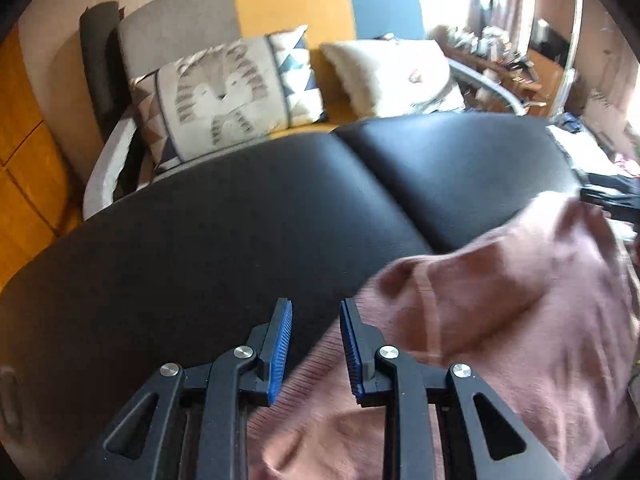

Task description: Fold clothes

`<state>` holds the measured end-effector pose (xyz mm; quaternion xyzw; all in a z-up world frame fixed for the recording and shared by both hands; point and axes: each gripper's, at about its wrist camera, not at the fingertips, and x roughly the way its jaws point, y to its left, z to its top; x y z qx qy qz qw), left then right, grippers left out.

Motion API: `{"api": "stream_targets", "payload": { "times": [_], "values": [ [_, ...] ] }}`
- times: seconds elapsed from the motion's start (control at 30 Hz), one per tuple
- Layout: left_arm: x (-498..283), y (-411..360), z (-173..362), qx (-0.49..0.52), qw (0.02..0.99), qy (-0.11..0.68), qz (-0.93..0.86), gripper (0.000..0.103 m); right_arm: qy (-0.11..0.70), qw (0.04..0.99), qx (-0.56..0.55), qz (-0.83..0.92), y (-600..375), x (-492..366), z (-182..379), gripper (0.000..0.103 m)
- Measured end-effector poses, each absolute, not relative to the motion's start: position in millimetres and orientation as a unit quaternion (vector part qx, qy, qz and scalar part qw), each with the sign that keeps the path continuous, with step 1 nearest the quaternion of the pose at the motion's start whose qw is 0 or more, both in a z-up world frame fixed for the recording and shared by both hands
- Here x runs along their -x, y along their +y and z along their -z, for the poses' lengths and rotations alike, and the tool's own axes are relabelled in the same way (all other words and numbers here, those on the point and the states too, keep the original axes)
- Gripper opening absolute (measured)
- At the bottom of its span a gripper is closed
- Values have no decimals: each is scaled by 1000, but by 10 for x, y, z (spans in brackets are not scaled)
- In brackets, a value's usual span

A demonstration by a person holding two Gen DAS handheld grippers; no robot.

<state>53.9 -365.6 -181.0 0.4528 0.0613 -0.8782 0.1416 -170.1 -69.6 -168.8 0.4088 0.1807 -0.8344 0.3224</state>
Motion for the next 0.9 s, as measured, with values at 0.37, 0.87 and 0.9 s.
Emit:
{"api": "stream_targets", "payload": {
  "times": [0.37,0.87,0.9],
  "values": [
    [-409,-3376,2015,-494,96,31,864,25,124,426,-524,727,-1075,1967,2054,40],
    [-629,-3982,2047,-489,207,99,842,29,85,403,-472,779,-796,2058,1760,28],
    [-645,-3958,1994,-483,200,99,847,29,79,410,-485,769,-825,2099,1803,34]
  ]
}}
